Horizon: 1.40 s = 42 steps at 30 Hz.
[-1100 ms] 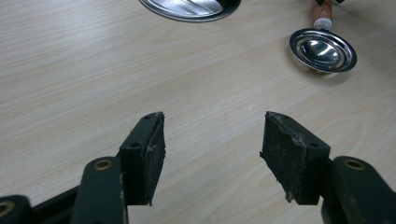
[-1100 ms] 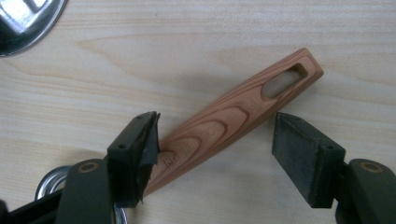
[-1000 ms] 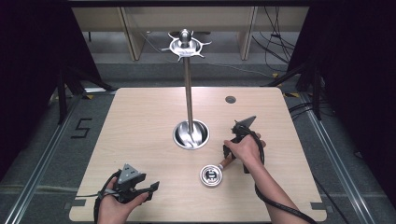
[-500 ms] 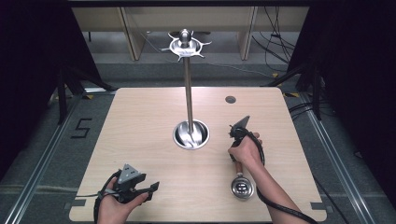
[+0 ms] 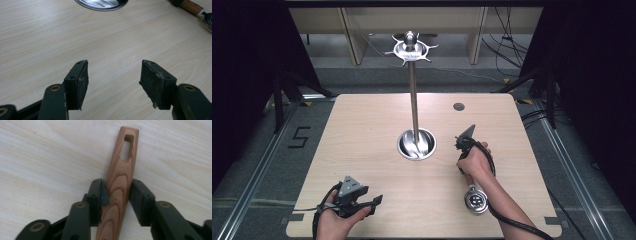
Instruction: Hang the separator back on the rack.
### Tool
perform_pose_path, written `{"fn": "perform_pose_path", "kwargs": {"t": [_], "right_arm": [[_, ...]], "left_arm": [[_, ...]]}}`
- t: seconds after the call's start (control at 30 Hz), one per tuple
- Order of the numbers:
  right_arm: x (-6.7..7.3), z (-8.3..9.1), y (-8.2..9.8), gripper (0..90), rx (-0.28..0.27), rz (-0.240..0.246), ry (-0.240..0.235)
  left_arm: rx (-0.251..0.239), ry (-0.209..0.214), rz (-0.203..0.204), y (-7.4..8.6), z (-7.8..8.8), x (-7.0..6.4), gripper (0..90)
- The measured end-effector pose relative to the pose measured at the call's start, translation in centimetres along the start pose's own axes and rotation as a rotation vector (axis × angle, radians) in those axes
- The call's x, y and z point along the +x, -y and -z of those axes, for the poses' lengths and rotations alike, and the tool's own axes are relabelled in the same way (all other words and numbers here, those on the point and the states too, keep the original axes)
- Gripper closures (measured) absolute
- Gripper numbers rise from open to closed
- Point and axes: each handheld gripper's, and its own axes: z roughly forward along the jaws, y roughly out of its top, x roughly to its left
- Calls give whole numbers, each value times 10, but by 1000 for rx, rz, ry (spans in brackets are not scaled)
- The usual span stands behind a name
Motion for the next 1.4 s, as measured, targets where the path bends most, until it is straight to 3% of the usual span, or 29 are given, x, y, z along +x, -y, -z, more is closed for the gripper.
{"fn": "perform_pose_path", "kwargs": {"t": [0.13,0.17,0.33,0.37,0.4,0.5,0.57,0.6,0.77,0.93,1.1,1.17,1.23,1.27,1.3,1.33,1.37,1.4], "right_arm": [[-3,2,0,681,3,41,-16],[-4,1,1,682,-19,48,-12],[-12,3,6,683,-39,49,-61],[-19,1,6,683,-82,136,-65],[-15,5,9,683,-61,64,-80],[-18,8,12,683,-84,78,-99],[-21,12,17,684,-129,112,-123],[-25,12,19,684,-150,167,-96],[-25,28,30,684,-211,166,-131],[-29,39,38,684,-334,184,-176],[-30,46,49,685,-412,195,-195],[-30,48,51,685,-424,209,-203],[-32,52,57,685,-484,243,-219],[-32,52,57,685,-484,243,-219],[-34,55,60,685,-526,291,-219],[-34,56,62,685,-532,296,-218],[-31,56,65,685,-542,260,-235],[-33,56,67,685,-548,290,-221]], "left_arm": [[8,-6,-1,0,0,0,387],[3,0,1,0,-1,0,387],[13,-2,-13,0,-1,0,387],[11,-1,-10,0,-1,0,387],[10,-2,-11,0,-2,0,387],[10,0,-4,0,-2,0,388],[-8,-4,-2,0,-1,0,389],[-8,-4,-2,0,-1,0,389],[-2,-15,0,1,0,1,388],[-6,-6,3,1,0,1,387],[-2,-11,-1,1,-1,0,387],[4,-5,-3,1,-1,0,387],[-2,-7,3,2,-1,0,387],[-2,-7,3,2,-1,0,387],[1,-15,6,2,-1,1,387],[1,-15,5,2,-1,1,387],[1,-15,5,2,-1,1,387],[46,-15,-46,1,2,4,386]]}}
